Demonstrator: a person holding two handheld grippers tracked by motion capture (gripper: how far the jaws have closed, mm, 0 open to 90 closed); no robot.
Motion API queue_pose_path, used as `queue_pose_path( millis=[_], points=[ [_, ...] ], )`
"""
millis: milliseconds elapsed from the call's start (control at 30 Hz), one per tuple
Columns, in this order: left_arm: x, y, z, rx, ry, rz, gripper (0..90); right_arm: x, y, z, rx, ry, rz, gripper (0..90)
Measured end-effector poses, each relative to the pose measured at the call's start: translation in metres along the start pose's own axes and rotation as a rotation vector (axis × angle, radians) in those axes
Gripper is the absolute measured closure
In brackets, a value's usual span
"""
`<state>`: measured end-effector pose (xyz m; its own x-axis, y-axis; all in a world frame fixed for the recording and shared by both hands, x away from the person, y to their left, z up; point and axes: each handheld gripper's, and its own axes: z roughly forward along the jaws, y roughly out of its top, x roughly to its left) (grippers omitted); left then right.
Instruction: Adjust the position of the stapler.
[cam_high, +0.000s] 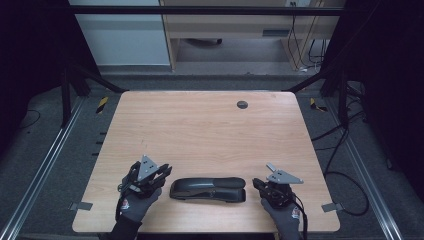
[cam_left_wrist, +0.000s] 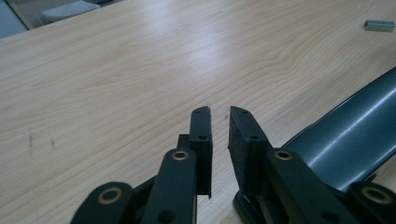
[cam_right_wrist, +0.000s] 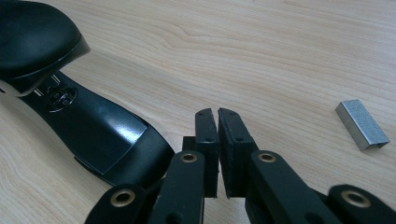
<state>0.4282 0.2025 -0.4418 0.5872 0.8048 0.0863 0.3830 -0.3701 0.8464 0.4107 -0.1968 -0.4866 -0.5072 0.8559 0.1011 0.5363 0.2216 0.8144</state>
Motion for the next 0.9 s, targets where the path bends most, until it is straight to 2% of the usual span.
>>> queue_pose_path(
  millis=[200,233,267,400,500,700,733,900],
  points=[
    [0.001,0.004,-0.006,-0.008,0.011,0.036,64.3,-0.003,-0.001,0.000,-0.001,-0.012,-0.004,82.6],
    [0.001,0.005,-0.007,-0.008,0.015,0.043,64.3,-0.003,-0.001,0.000,0.000,-0.015,-0.004,81.6],
    [0.001,0.007,-0.009,-0.007,0.003,0.057,59.3,-0.004,-0.001,0.000,-0.003,-0.024,0.005,79.3],
    [-0.001,0.010,-0.011,-0.009,-0.007,0.084,50.8,-0.009,-0.001,-0.003,-0.013,-0.043,0.024,74.0],
    [-0.004,0.015,-0.014,-0.002,-0.028,0.133,45.4,-0.014,-0.002,-0.005,-0.027,-0.074,0.036,66.7],
    [-0.010,0.019,-0.017,0.002,-0.036,0.167,38.4,-0.023,-0.003,-0.009,-0.053,-0.141,0.041,56.6],
    [-0.011,0.020,-0.018,0.000,-0.033,0.188,37.1,-0.024,-0.003,-0.010,-0.055,-0.142,0.051,55.7],
    [-0.020,0.026,-0.024,-0.002,-0.046,0.217,33.4,-0.028,-0.005,-0.012,-0.058,-0.155,0.059,53.4]
  ],
)
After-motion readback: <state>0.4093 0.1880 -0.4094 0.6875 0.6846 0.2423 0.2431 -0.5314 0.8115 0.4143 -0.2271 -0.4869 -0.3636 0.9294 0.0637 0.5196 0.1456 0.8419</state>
